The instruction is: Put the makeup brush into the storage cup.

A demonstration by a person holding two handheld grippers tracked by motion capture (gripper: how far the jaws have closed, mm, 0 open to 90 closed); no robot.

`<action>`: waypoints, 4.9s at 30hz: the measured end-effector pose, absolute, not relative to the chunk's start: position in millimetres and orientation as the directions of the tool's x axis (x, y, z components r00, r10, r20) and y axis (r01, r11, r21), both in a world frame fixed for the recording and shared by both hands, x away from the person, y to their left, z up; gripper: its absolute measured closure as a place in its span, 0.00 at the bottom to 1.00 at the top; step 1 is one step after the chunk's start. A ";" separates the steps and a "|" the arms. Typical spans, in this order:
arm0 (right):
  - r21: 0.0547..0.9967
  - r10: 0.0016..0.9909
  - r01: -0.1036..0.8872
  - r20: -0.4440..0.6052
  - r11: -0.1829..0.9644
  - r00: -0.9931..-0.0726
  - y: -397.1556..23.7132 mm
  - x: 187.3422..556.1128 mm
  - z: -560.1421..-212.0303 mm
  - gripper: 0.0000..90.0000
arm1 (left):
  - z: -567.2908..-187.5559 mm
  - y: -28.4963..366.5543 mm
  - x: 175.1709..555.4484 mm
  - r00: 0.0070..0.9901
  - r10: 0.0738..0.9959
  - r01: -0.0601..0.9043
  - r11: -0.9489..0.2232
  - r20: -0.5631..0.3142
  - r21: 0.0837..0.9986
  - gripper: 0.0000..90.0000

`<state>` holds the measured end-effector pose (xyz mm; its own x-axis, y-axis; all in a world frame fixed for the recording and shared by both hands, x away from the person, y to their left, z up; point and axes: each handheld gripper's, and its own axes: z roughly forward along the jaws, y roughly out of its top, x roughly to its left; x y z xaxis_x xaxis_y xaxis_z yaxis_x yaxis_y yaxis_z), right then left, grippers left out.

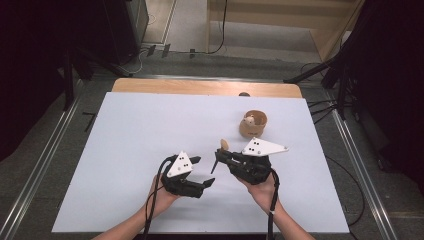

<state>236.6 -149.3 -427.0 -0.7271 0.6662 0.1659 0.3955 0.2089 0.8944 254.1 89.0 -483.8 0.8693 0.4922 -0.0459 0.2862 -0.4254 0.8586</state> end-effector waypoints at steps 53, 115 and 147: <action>0.877 0.754 0.400 0.070 0.265 -0.653 -200.5 238.4 -421.0 0.94 | -470.5 148.0 256.2 0.829 0.559 0.273 -0.398 -0.004 0.875 0.00; 0.866 0.853 0.448 0.050 0.222 -0.520 -256.1 247.8 -415.4 0.94 | -473.0 150.1 256.4 0.845 0.534 0.257 -0.447 0.025 0.857 0.00; 0.860 0.867 0.465 0.054 0.213 -0.496 -267.3 256.1 -401.2 0.94 | -473.7 148.9 256.8 0.844 0.536 0.260 -0.452 0.027 0.853 0.00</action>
